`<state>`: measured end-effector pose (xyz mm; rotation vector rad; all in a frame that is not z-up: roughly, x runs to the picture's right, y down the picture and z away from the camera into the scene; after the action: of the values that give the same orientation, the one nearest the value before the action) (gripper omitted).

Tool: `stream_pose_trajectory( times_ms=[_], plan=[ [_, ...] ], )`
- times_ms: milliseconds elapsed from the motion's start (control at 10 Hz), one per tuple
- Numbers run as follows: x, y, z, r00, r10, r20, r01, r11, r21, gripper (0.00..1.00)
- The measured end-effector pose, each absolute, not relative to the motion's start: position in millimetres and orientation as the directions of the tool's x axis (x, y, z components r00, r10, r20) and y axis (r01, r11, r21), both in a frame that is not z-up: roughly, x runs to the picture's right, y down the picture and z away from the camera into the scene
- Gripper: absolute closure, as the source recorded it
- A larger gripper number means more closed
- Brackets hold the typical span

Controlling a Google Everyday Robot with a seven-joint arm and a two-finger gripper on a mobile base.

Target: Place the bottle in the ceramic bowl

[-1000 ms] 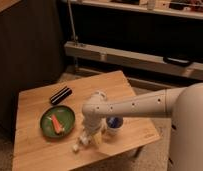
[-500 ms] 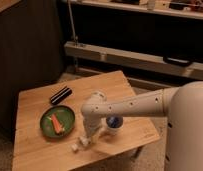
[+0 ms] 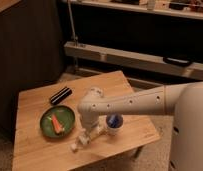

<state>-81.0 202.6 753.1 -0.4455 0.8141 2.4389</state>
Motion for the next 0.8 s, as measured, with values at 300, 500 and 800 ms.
stream_pose_trajectory(
  times_ms=[300, 500, 800],
  plan=[
    [-75.0, 207.5, 758.7, -0.81, 0.388, -0.439, -0.576, -0.664, 0.477, 0.34],
    [-72.6, 215.9, 766.9, -0.81, 0.393, -0.436, -0.579, -0.656, 0.485, 0.21],
    [-65.2, 208.6, 758.8, -0.811, 0.396, -0.43, -0.578, -0.656, 0.486, 0.2]
  ],
)
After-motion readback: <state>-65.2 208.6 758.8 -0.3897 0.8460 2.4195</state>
